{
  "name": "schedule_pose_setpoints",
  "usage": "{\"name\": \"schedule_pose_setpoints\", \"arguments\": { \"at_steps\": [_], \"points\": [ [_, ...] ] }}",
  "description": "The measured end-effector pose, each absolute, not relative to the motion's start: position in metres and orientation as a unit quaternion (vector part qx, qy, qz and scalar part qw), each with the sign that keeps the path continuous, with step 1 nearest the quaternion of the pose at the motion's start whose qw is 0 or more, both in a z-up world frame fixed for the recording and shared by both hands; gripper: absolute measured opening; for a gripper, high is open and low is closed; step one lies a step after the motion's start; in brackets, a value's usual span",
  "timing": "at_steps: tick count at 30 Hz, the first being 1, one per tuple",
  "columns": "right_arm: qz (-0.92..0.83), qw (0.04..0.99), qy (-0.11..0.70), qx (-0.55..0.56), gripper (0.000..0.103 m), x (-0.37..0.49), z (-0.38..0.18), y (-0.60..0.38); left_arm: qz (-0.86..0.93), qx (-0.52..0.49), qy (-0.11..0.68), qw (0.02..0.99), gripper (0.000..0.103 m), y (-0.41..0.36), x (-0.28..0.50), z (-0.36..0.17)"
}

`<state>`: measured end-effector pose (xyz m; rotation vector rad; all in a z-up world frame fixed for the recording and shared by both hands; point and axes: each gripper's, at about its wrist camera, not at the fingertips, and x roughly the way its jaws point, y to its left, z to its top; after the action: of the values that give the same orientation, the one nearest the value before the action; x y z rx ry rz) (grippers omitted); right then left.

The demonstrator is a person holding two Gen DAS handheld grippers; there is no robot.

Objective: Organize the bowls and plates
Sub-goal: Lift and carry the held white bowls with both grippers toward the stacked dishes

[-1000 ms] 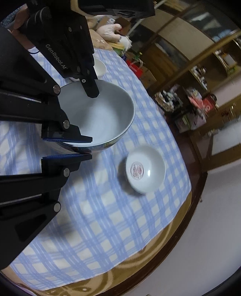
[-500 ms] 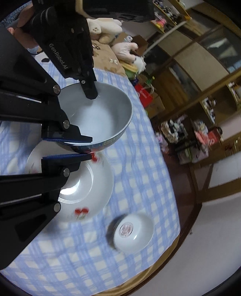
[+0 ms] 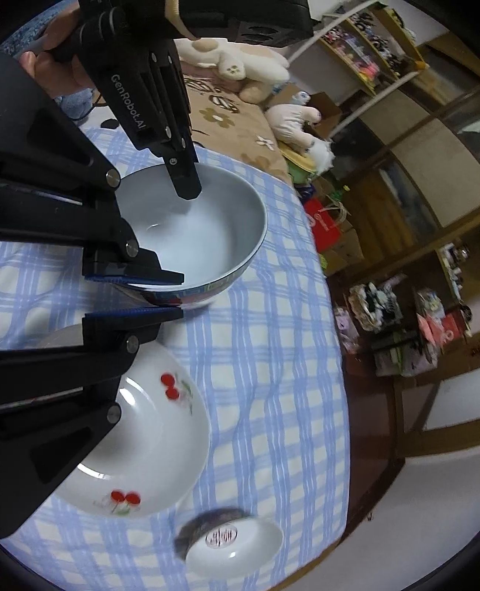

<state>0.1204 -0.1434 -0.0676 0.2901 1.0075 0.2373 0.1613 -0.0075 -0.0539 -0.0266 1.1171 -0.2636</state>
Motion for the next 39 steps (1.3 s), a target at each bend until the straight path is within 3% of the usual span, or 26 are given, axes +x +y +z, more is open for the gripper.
{"name": "schedule_pose_setpoints", "arguments": {
  "at_steps": [11,39],
  "points": [
    [0.146,0.852,0.498,0.067,0.012,0.147,-0.092,-0.110,-0.099,-0.021,0.557,0.824,0.009,0.017,0.174,-0.088],
    [0.150,0.848,0.502,0.078,0.012,0.163,-0.135,-0.107,-0.066,-0.007,0.600,0.797,0.011,0.016,0.199,-0.131]
  ]
}}
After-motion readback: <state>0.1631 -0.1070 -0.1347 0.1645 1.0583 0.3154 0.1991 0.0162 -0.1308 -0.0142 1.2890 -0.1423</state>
